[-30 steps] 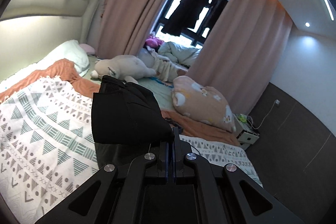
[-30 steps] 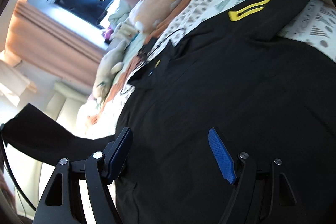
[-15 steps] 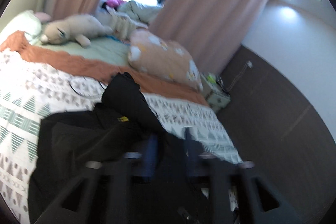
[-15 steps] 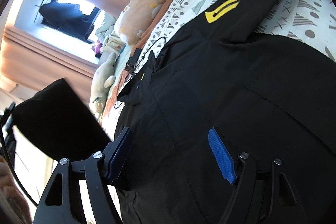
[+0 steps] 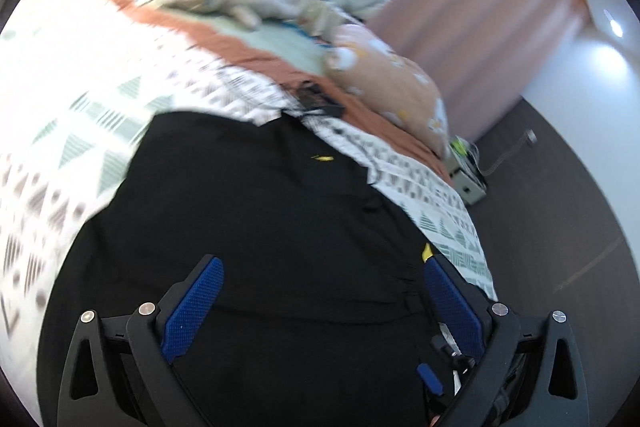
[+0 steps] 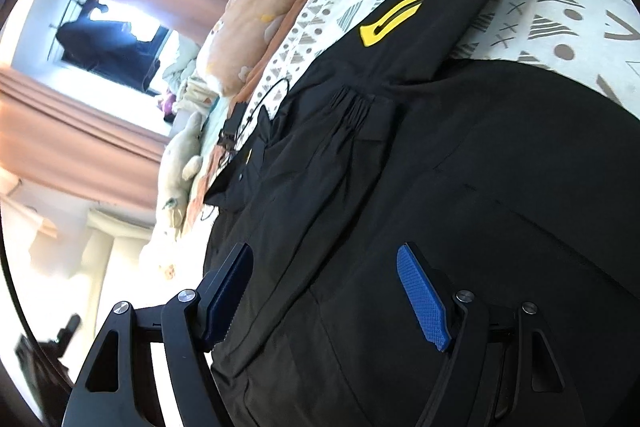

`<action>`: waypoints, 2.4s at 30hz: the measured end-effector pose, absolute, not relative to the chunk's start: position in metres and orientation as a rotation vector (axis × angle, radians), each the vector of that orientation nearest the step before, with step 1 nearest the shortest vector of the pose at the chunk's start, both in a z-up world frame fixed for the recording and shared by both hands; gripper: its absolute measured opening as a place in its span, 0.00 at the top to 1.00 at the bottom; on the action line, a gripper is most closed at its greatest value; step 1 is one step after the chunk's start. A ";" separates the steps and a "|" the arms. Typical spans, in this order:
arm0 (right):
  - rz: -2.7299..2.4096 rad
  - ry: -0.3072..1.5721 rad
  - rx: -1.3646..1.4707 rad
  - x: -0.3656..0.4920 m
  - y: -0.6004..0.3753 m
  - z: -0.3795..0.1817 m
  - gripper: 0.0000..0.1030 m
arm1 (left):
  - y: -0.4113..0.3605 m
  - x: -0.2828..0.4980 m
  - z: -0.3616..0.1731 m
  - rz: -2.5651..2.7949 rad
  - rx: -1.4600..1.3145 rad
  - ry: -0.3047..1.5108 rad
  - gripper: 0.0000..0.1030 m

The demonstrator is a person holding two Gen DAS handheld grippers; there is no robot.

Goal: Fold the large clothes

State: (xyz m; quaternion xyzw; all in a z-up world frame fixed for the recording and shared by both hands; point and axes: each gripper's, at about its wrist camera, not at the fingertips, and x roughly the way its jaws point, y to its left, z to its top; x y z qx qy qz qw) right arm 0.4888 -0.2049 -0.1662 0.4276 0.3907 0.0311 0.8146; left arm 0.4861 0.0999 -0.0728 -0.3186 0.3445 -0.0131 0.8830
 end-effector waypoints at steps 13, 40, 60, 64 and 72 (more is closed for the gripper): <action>-0.040 0.834 0.865 0.481 -0.212 -0.175 0.27 | 0.184 0.450 -0.127 0.169 -0.763 0.756 0.17; -0.306 0.669 0.624 0.512 -0.438 -0.124 0.28 | 0.171 0.469 -0.151 0.191 -0.678 0.843 0.17; -0.176 0.550 0.467 0.550 -0.428 -0.081 0.96 | 0.173 0.464 -0.151 0.200 -0.728 0.822 0.17; -0.074 0.497 0.425 0.552 -0.385 -0.040 0.96 | 0.177 0.460 -0.146 0.186 -0.739 0.807 0.17; 0.130 0.490 0.386 0.553 -0.285 -0.004 0.96 | 0.193 0.448 -0.133 0.181 -0.758 0.775 0.17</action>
